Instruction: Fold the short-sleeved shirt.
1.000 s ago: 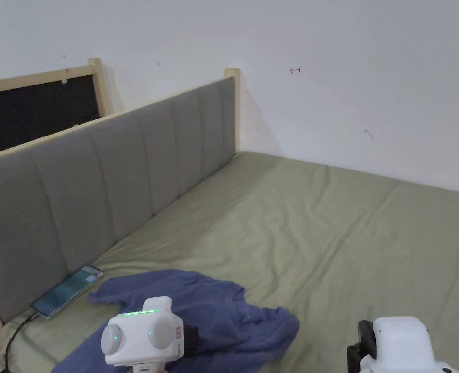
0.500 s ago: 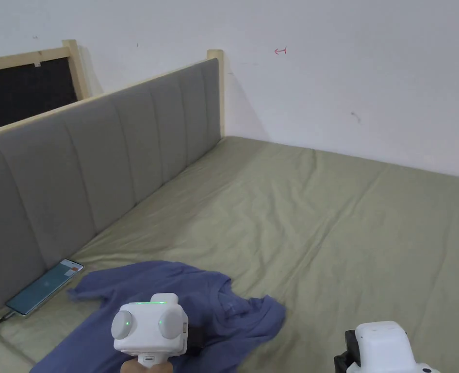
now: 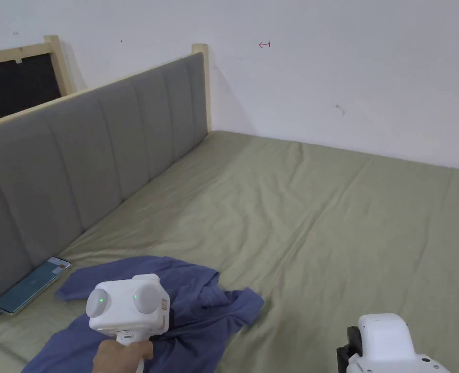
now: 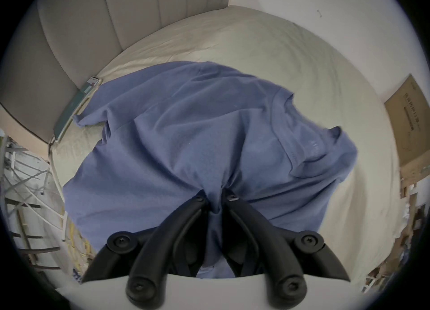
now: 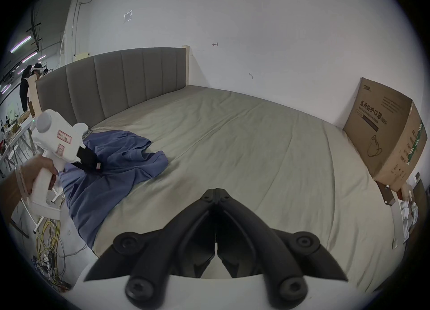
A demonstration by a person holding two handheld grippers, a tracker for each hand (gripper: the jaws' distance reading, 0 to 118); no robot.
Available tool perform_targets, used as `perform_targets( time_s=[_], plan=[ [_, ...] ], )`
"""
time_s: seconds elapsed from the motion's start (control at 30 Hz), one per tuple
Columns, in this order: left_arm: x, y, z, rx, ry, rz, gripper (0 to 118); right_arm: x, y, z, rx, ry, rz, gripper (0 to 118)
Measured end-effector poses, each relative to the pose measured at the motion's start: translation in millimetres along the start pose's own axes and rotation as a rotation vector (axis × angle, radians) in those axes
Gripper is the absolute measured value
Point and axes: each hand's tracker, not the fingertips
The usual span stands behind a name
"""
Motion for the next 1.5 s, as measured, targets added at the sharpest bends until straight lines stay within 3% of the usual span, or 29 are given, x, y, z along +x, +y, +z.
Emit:
perform_targets(
  time_s=[0.13, 0.27, 0.43, 0.67, 0.9, 0.97, 1.17, 1.27, 1.37, 1.4, 1.43, 1.47, 1.5],
  plan=[
    [-9.6, 13.5, 27.7, 0.071, -0.096, 0.129, 8, 12.2, 1.5, 5.3, 0.005, -0.017, -0.047, 0],
    [19.8, 27.2, 66.9, 0.146, -0.088, -0.046, 8, 28.3, 2.9, 18.6, 0.032, -0.046, -0.065, 0],
    [65.3, 50.4, 116.3, 0.262, -0.218, -0.06, 8, 58.0, 5.2, 37.2, 0.06, -0.091, -0.147, 0],
    [186.6, 64.5, 200.8, 0.427, -0.429, -0.253, 8, 115.8, 4.1, 76.3, 0.122, -0.241, -0.219, 0],
    [319.8, 12.1, 254.2, 0.441, -0.774, -0.433, 8, 189.5, -11.6, 129.1, 0.164, -0.447, -0.294, 0],
    [363.3, -14.1, 245.1, 0.407, -0.748, -0.567, 8, 211.1, -22.3, 144.2, 0.158, -0.51, -0.329, 0],
    [452.3, -115.1, 132.2, 0.068, -0.69, -0.72, 8, 254.9, -69.1, 171.8, 0.088, -0.62, -0.443, 0],
    [467.5, -169.8, 71.8, -0.108, -0.628, -0.82, 8, 262.1, -95.7, 174.0, 0.021, -0.616, -0.448, 0],
    [466.1, -204.1, 37.1, -0.109, -0.511, -0.892, 8, 263.8, -116.3, 168.5, -0.041, -0.632, -0.451, 0],
    [464.7, -207.9, 32.0, -0.116, -0.487, -0.906, 11, 264.7, -120.4, 167.1, -0.052, -0.624, -0.46, 0],
    [462.3, -209.1, 29.4, -0.126, -0.486, -0.903, 23, 264.8, -124.0, 164.5, -0.06, -0.615, -0.471, 0],
    [460.1, -206.4, 28.7, -0.132, -0.507, -0.898, 46, 264.4, -126.5, 162.1, -0.069, -0.609, -0.478, 0],
    [455.3, -200.3, 31.5, -0.156, -0.555, -0.862, 63, 263.7, -128.1, 158.8, -0.078, -0.603, -0.48, 0]
  ],
)
